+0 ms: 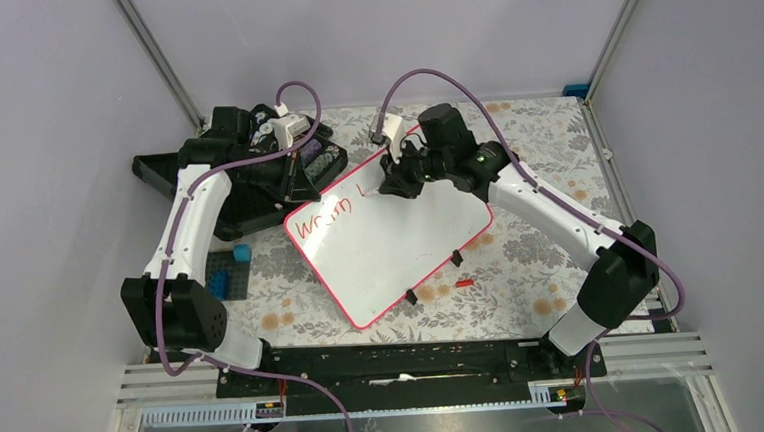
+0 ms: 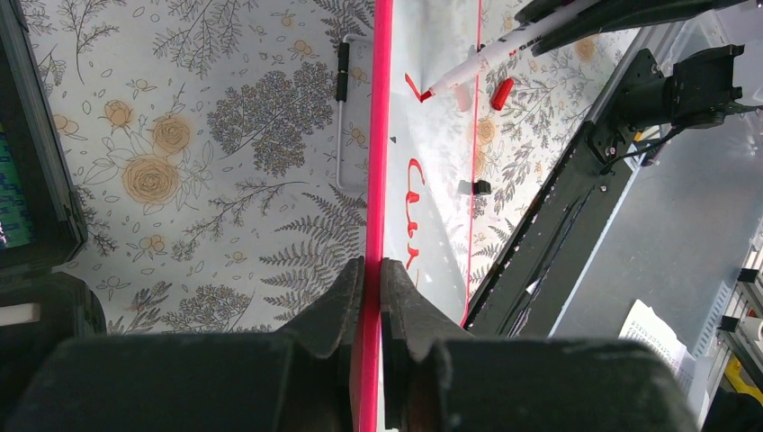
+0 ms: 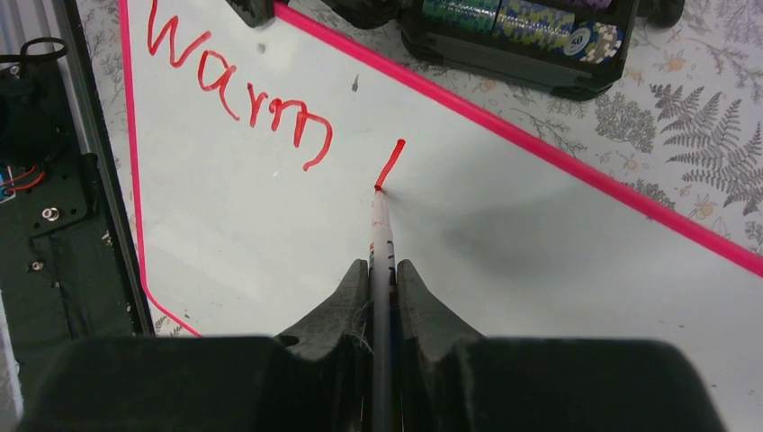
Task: Write a sentence on the whiteboard
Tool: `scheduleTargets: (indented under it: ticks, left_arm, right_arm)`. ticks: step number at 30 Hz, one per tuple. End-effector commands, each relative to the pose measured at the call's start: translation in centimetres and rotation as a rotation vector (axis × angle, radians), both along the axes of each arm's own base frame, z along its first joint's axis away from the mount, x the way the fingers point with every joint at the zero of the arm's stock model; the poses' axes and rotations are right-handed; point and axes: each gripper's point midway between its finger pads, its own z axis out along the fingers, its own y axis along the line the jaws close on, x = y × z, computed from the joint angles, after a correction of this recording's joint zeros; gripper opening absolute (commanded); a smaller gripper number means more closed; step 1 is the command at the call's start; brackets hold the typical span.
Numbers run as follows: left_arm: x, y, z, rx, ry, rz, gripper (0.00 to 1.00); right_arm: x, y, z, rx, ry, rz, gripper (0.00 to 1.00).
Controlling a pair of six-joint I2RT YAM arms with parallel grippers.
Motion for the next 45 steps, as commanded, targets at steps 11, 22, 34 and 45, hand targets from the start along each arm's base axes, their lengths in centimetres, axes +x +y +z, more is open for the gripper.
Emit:
scheduleTargets:
  ticks: [11,22,34,45]
  left_arm:
    - [-0.2,-0.4,0.5,-0.023,-0.015,-0.019,0.01]
    - [-0.2,-0.3,0.5,-0.023,-0.016,-0.018,0.0]
    - [-0.3,-0.3,0.3,-0.02,-0.012,-0.021,0.0]
    - [-0.3,-0.3,0.3,-0.018,-0.013,-0.019,0.0]
  right_arm:
    - [-1.8,-0.6,-0.1,0.004,-0.021,0.009,0.0]
    - [-0.3,-0.1,1.4,0.014,-0.066,-0.011,0.0]
    - [0.8,0.6,2.2,0.021,-0.087,-0.022,0.0]
    - [1.8,-0.4,2.3,0.011,-0.097,-0.056,0.0]
